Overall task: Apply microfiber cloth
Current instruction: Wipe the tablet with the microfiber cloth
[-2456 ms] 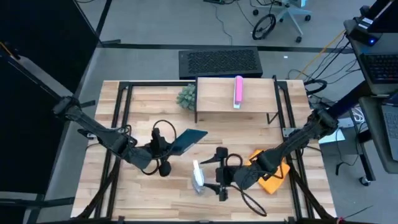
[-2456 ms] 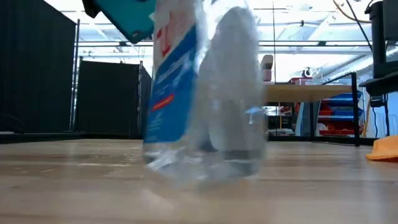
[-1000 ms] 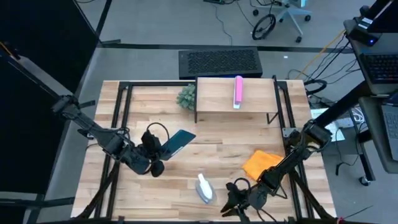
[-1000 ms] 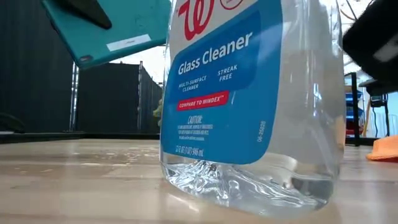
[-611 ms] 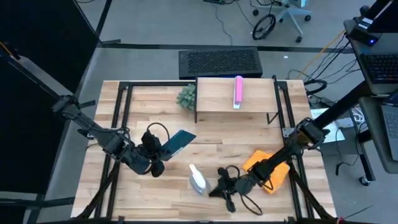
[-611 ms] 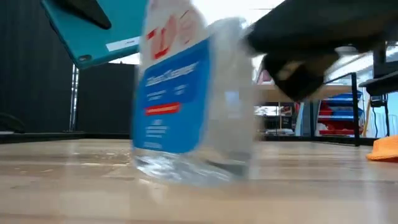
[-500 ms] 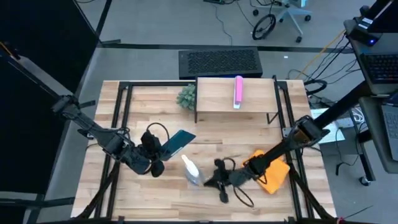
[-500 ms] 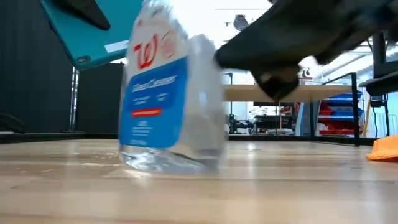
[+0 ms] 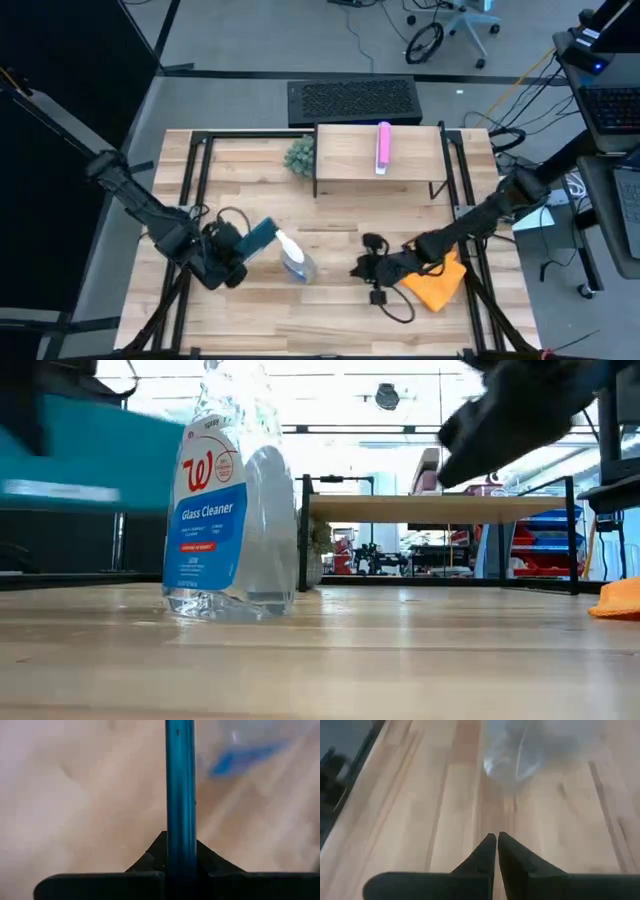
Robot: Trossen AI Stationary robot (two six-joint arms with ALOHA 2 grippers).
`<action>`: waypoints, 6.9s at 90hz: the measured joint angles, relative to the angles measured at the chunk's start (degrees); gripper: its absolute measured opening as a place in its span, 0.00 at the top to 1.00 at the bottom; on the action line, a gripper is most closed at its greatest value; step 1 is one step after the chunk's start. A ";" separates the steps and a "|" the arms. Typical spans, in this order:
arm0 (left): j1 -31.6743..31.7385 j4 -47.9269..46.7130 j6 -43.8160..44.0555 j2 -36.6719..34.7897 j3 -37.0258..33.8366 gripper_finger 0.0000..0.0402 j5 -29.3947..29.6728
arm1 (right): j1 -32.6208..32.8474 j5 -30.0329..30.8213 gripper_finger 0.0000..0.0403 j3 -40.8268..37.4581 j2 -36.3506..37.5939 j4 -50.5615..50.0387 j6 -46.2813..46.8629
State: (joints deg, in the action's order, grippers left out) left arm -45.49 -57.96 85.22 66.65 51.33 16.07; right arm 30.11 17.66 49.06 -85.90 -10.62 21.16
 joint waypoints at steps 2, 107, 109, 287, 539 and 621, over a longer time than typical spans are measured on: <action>-1.41 0.64 2.01 0.00 0.00 0.98 -1.79 | 0.39 0.27 1.00 0.00 0.79 -1.78 0.58; 22.62 48.19 -49.69 47.32 22.83 0.98 -18.88 | 20.98 8.50 1.00 -0.02 4.28 -33.65 46.85; 22.92 48.47 -50.06 47.53 23.02 0.98 -18.85 | 20.85 7.88 0.99 -0.02 4.28 -35.82 49.01; 25.75 69.19 -52.62 51.44 22.72 0.98 -15.17 | 23.73 31.53 1.00 -3.66 -5.51 -10.83 20.87; 24.74 74.19 -52.00 50.41 23.59 0.99 -3.63 | 24.89 41.63 1.00 12.96 -1.66 -29.85 17.13; 24.71 72.01 -68.23 51.15 23.04 0.99 -6.88 | 37.35 -9.12 0.48 14.38 11.57 -63.29 76.84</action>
State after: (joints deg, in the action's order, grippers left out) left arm -20.77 14.04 16.99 117.80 74.37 9.19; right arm 67.46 8.55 63.44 -74.34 -73.91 98.00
